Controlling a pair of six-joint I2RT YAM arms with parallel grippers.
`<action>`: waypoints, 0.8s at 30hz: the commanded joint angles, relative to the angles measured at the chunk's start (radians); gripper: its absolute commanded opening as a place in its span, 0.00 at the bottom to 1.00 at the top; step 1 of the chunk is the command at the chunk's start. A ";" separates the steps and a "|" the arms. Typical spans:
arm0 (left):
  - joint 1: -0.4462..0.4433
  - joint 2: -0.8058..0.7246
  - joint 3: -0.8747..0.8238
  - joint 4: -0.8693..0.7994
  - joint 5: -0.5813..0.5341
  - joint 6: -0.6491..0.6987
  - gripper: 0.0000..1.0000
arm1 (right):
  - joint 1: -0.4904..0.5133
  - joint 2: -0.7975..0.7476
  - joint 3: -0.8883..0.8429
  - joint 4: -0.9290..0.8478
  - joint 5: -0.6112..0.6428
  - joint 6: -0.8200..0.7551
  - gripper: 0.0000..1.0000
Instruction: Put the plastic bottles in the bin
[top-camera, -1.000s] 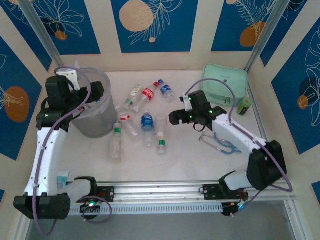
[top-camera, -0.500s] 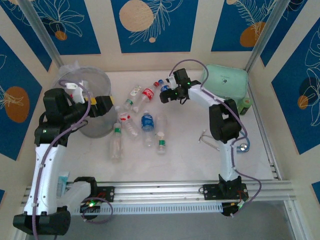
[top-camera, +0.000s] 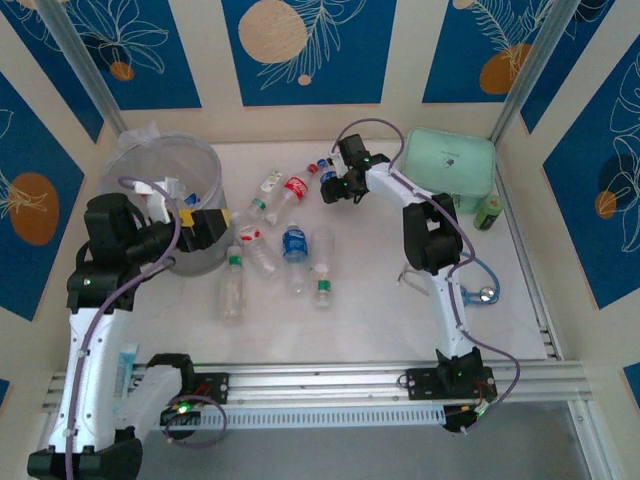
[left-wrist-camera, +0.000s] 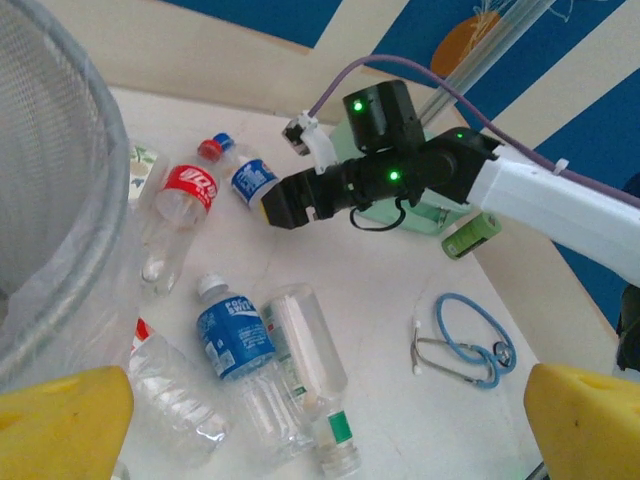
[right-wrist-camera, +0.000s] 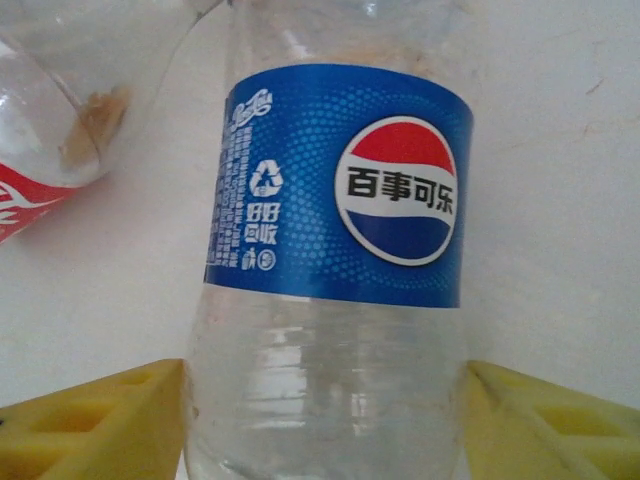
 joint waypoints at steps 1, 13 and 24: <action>-0.008 -0.007 -0.006 -0.012 0.008 -0.009 1.00 | 0.001 -0.035 -0.013 -0.027 0.015 0.010 0.58; -0.008 -0.030 0.004 0.038 -0.057 -0.125 1.00 | -0.031 -0.401 -0.334 0.033 -0.002 0.068 0.42; -0.036 -0.046 0.008 0.152 -0.195 -0.300 1.00 | -0.027 -1.012 -0.840 0.144 -0.241 0.218 0.17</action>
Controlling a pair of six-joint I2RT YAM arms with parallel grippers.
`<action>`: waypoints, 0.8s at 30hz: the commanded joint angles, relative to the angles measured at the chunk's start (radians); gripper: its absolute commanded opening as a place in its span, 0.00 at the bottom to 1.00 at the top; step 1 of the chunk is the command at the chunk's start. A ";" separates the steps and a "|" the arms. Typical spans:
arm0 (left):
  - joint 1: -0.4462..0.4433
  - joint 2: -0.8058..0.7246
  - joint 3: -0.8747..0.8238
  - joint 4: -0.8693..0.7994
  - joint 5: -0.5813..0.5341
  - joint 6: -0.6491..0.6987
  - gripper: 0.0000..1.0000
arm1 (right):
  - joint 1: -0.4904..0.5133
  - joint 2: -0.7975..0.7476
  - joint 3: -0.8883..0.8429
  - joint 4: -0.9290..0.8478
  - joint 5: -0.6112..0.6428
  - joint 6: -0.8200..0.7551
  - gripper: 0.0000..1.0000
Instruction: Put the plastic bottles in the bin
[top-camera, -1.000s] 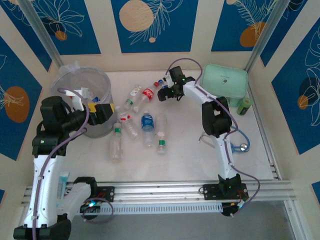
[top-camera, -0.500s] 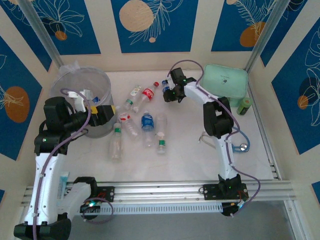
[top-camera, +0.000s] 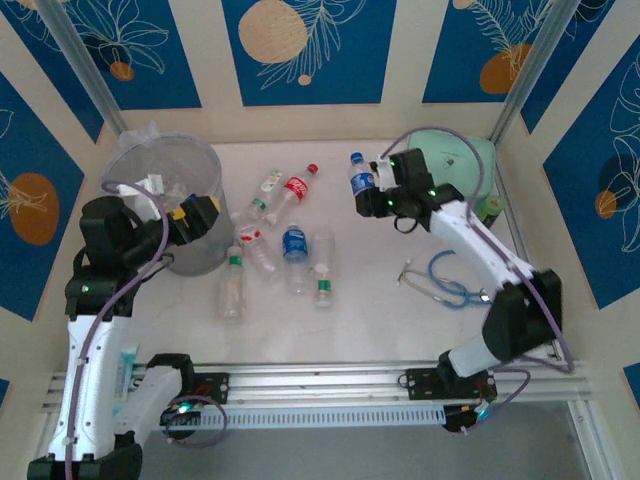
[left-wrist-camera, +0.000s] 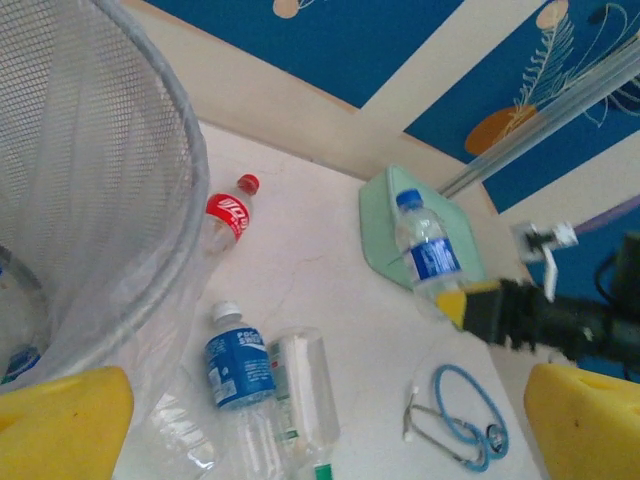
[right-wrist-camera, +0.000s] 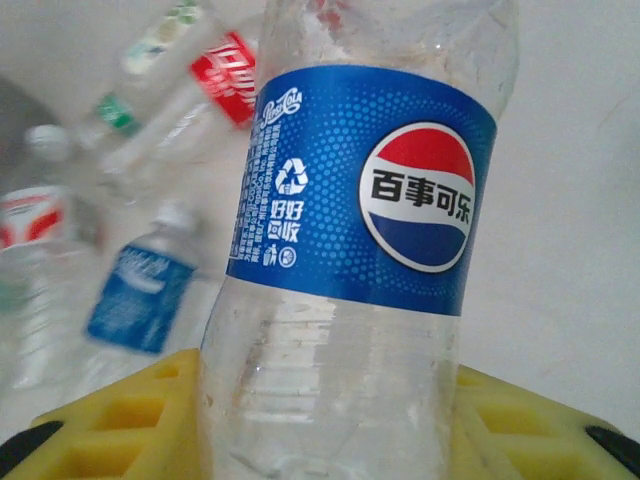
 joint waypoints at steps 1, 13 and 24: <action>-0.046 -0.030 0.004 0.111 -0.077 -0.101 1.00 | -0.005 -0.139 -0.134 0.095 -0.208 0.083 0.12; -0.464 0.078 -0.041 0.320 -0.373 -0.134 1.00 | 0.078 -0.342 -0.350 0.330 -0.456 0.098 0.00; -0.635 0.251 -0.059 0.498 -0.476 -0.171 0.98 | 0.275 -0.357 -0.419 0.473 -0.402 0.031 0.00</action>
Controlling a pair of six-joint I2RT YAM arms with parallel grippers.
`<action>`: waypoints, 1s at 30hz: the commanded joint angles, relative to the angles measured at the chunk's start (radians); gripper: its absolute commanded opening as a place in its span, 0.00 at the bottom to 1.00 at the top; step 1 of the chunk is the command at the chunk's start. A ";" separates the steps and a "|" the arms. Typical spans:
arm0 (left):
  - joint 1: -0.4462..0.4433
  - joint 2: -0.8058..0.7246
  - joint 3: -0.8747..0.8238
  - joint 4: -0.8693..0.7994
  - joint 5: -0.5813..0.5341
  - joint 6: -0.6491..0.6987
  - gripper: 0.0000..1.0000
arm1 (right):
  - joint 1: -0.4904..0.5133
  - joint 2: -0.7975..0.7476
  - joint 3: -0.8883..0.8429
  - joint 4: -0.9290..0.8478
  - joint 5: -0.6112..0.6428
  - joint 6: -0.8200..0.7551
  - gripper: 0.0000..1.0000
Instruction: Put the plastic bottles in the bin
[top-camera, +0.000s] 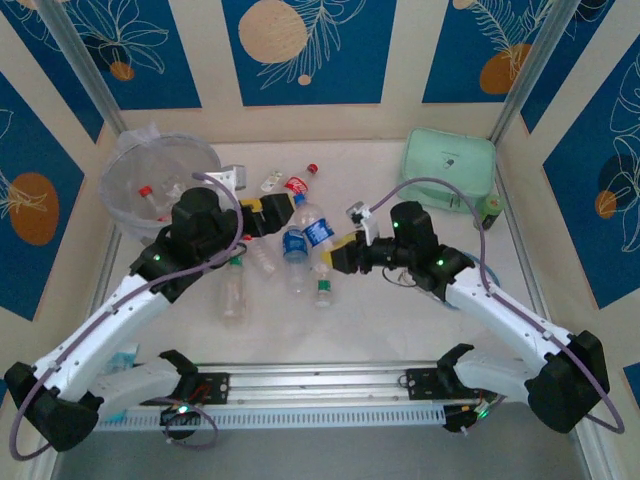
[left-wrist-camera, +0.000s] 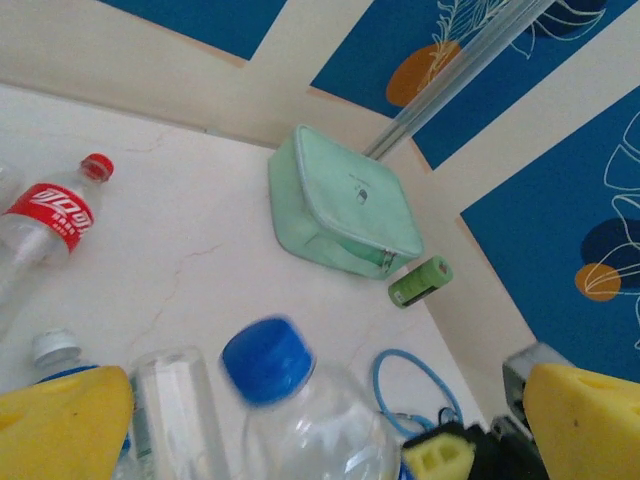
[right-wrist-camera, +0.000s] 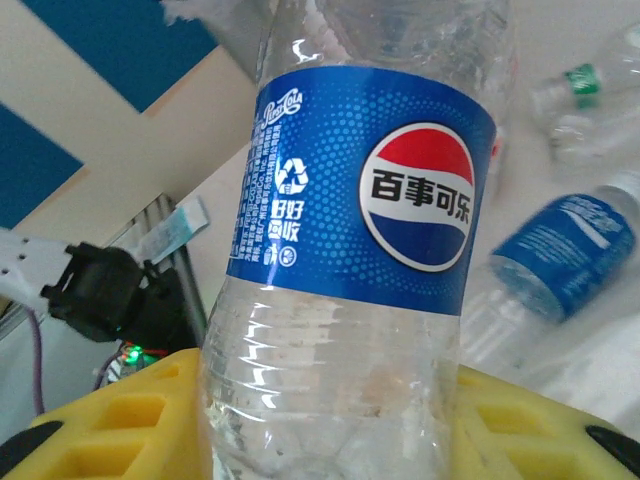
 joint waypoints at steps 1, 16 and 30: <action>-0.016 0.018 -0.013 0.121 -0.042 -0.044 0.96 | 0.022 0.001 0.004 0.069 0.001 -0.035 0.00; -0.043 0.110 -0.026 0.168 -0.087 -0.051 0.73 | 0.071 0.017 0.029 0.066 0.057 -0.104 0.00; -0.043 0.105 -0.032 0.155 -0.105 -0.042 0.33 | 0.096 0.047 0.023 0.071 0.079 -0.120 0.00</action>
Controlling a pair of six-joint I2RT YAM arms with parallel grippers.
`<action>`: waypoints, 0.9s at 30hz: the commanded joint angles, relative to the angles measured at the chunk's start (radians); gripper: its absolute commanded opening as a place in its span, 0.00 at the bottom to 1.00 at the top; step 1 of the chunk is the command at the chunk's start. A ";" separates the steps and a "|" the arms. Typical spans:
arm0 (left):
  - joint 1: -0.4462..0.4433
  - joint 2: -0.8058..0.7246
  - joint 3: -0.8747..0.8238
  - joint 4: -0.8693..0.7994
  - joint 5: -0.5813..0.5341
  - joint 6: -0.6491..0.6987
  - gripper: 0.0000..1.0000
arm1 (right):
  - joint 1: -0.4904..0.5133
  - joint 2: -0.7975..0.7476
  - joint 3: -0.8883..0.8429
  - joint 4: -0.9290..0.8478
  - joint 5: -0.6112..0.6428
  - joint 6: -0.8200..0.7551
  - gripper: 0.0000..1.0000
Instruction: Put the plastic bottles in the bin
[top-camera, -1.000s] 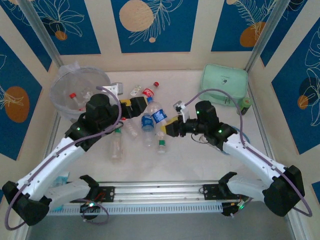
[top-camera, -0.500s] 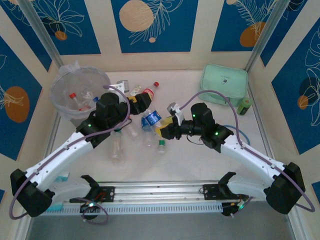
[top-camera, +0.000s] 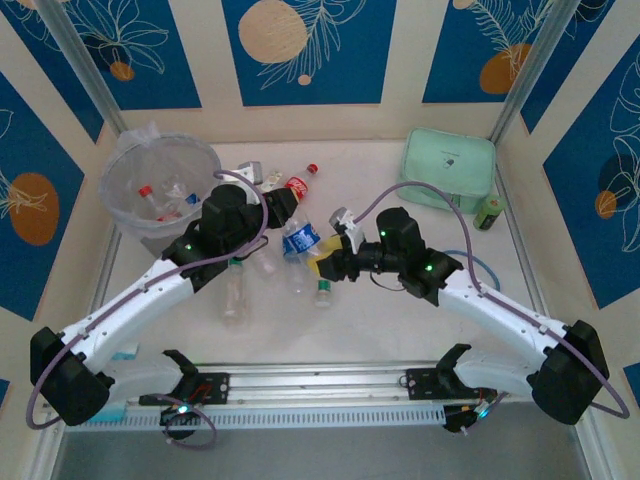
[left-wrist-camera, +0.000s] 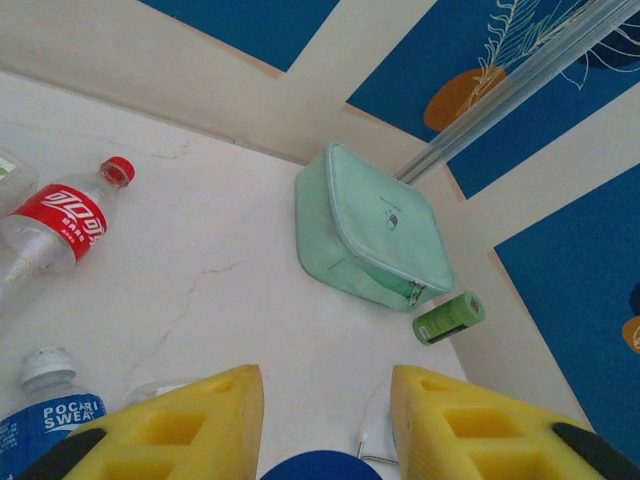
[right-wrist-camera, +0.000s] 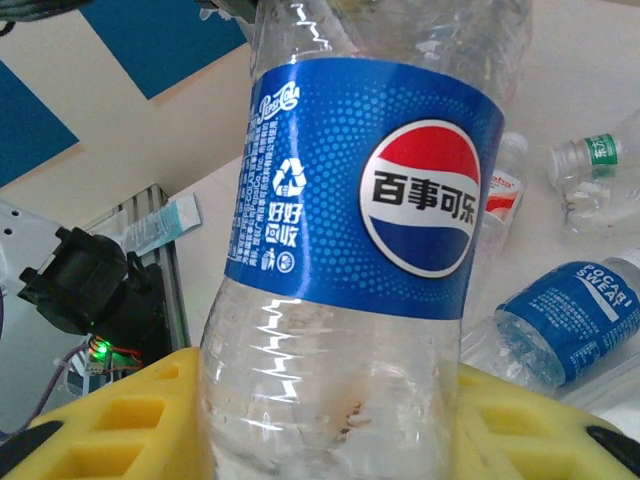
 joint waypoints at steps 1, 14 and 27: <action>-0.009 -0.020 -0.006 0.022 0.004 0.018 0.32 | 0.011 0.019 0.024 -0.009 0.003 -0.017 0.00; 0.047 -0.106 0.094 -0.049 -0.040 0.155 0.12 | -0.017 0.017 -0.012 0.012 0.187 0.021 0.99; 0.435 -0.122 0.355 -0.228 0.018 0.314 0.00 | -0.083 0.011 -0.021 -0.032 0.211 0.051 0.99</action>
